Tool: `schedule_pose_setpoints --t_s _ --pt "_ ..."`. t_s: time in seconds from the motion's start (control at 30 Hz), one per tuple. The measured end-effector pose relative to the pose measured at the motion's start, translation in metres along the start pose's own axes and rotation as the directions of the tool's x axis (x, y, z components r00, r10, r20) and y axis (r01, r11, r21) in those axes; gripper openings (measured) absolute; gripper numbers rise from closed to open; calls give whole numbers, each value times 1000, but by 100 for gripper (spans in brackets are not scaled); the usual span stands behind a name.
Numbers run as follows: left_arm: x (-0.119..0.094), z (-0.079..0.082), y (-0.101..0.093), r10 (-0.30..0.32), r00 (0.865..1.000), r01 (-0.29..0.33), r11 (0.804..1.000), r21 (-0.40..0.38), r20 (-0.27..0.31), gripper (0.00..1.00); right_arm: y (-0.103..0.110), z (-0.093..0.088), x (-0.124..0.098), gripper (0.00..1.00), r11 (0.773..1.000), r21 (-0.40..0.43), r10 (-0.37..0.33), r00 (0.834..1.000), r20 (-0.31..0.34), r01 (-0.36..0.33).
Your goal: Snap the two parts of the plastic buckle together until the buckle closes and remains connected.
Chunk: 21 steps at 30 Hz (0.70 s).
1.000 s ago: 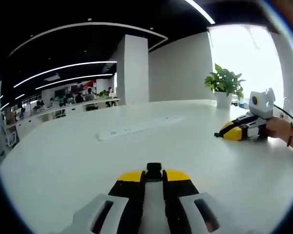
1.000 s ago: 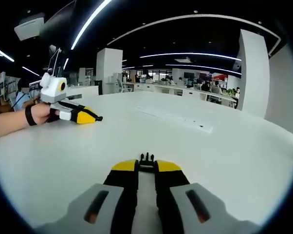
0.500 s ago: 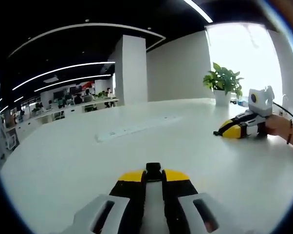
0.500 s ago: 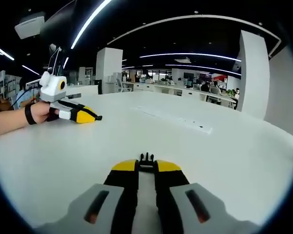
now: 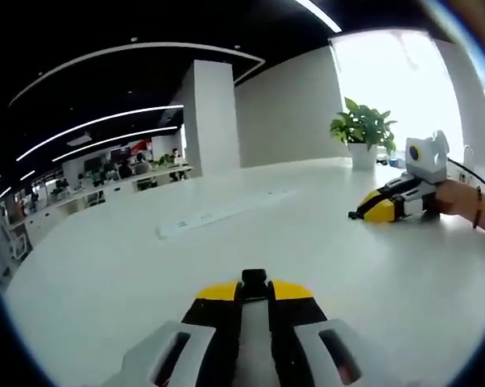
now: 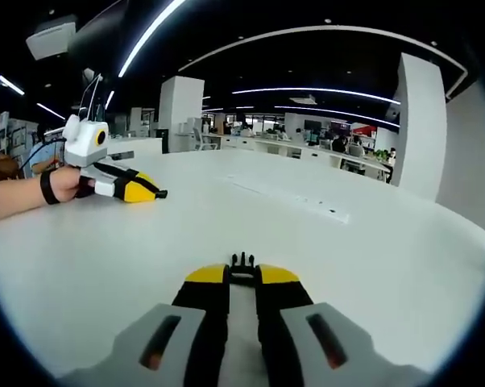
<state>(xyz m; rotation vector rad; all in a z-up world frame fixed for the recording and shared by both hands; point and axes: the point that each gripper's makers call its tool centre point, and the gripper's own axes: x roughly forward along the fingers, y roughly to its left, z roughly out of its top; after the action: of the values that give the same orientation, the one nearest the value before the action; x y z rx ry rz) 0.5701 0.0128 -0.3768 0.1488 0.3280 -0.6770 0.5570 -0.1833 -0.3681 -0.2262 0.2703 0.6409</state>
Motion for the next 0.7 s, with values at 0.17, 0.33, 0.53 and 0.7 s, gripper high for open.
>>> schedule_pose_setpoints --t_s 0.17,0.33,0.53,0.7 --pt "0 0 2 8 1000 -8 1000 7 -1 11 2 0 -1 11 1000 10 6 1000 -2 -6" --pt "-1 0 2 13 1000 -13 1000 13 -3 11 3 0 -2 11 1000 22 3 1000 -9 -3" --pt "-4 0 1 15 1000 -14 1000 24 -5 11 4 0 -2 11 999 35 2 1000 -22 -1" --pt "-7 -1 0 15 1000 -14 1000 22 -6 11 1 2 -3 11 998 59 -11 1000 -21 12"
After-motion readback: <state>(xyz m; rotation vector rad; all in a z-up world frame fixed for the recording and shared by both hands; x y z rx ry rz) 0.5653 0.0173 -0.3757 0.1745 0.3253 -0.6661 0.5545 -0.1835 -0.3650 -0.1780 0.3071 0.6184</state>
